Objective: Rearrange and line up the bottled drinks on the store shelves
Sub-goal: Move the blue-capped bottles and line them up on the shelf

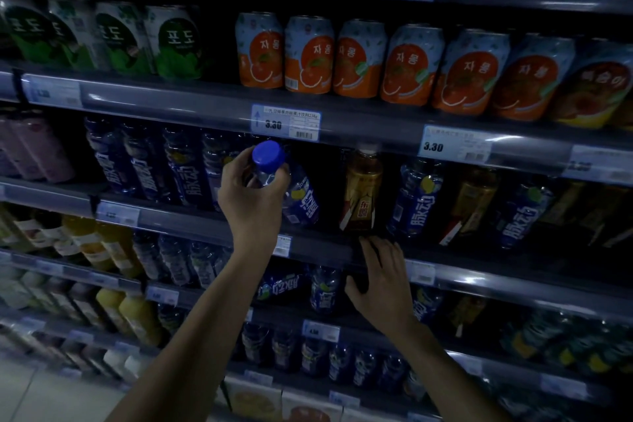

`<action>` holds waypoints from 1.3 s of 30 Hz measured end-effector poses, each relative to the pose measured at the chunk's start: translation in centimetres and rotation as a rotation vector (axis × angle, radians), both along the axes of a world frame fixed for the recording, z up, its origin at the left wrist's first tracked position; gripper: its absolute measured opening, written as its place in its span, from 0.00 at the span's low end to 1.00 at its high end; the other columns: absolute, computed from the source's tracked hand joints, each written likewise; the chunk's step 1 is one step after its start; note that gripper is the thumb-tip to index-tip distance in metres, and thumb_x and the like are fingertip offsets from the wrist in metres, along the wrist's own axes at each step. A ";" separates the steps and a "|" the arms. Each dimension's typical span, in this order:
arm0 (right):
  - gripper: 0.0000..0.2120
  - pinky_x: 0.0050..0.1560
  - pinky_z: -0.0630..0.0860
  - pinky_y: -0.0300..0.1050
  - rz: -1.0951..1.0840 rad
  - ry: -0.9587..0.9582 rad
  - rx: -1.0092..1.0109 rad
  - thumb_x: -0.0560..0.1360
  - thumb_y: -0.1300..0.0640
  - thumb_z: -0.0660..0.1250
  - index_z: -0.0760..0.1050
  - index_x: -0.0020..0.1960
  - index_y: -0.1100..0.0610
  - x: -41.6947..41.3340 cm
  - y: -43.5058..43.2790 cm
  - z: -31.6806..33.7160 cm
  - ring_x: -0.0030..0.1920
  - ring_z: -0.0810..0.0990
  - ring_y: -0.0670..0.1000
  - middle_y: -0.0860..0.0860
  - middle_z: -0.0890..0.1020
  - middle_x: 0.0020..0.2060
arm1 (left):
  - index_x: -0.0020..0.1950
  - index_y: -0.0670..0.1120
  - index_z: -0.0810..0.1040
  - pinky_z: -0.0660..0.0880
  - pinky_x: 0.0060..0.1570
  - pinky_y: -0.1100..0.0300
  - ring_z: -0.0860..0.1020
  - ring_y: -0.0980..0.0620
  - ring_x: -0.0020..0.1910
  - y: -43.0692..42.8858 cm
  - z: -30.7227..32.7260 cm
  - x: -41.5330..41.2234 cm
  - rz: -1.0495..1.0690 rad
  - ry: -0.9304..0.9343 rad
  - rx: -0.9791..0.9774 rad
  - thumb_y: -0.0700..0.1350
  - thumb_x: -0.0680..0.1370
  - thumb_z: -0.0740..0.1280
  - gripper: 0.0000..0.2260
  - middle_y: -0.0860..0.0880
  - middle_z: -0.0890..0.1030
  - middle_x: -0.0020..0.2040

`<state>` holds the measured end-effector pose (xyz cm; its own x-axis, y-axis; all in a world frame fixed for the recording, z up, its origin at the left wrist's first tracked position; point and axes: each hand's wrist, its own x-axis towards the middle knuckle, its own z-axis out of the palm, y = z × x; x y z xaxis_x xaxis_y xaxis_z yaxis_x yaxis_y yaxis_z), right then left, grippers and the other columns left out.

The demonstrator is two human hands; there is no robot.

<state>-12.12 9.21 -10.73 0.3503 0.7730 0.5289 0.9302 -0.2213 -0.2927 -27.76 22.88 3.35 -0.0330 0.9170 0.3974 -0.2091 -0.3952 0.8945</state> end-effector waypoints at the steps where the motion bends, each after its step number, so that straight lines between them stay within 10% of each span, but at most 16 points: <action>1: 0.30 0.71 0.59 0.61 -0.002 0.002 -0.003 0.71 0.50 0.67 0.69 0.68 0.64 0.0 0.0 0.0 0.66 0.66 0.59 0.60 0.72 0.64 | 0.57 0.53 0.77 0.76 0.56 0.58 0.78 0.57 0.54 0.0 0.2 0.2 -0.025 -0.009 -0.001 0.41 0.71 0.74 0.17 0.48 0.78 0.57; 20: 0.30 0.71 0.59 0.59 0.072 0.008 -0.016 0.72 0.48 0.64 0.67 0.69 0.61 0.7 -0.2 0.1 0.66 0.67 0.58 0.56 0.71 0.64 | 0.65 0.50 0.73 0.78 0.51 0.47 0.80 0.44 0.52 0.8 -3.0 3.5 -0.128 -0.045 -0.113 0.58 0.69 0.74 0.28 0.39 0.78 0.57; 27: 0.30 0.73 0.56 0.56 0.079 0.002 -0.021 0.72 0.48 0.64 0.66 0.70 0.60 0.9 -0.4 0.1 0.68 0.65 0.56 0.55 0.70 0.65 | 0.60 0.50 0.76 0.76 0.46 0.67 0.80 0.61 0.48 1.3 -3.1 5.2 -0.120 -0.017 -0.037 0.60 0.68 0.73 0.25 0.57 0.80 0.52; 34: 0.30 0.74 0.53 0.53 0.085 0.013 -0.036 0.73 0.46 0.61 0.65 0.71 0.59 1.1 -0.4 0.1 0.69 0.65 0.55 0.54 0.69 0.67 | 0.63 0.54 0.74 0.76 0.58 0.52 0.77 0.51 0.58 2.8 -5.8 5.7 -0.104 0.089 -0.057 0.56 0.68 0.75 0.26 0.46 0.79 0.57; 39: 0.30 0.74 0.54 0.56 0.072 0.028 -0.013 0.73 0.47 0.62 0.66 0.71 0.60 0.8 -0.3 -0.1 0.69 0.64 0.55 0.54 0.69 0.67 | 0.65 0.55 0.73 0.74 0.58 0.65 0.75 0.64 0.59 2.6 -6.8 5.2 -0.134 0.130 -0.054 0.63 0.67 0.72 0.29 0.59 0.79 0.57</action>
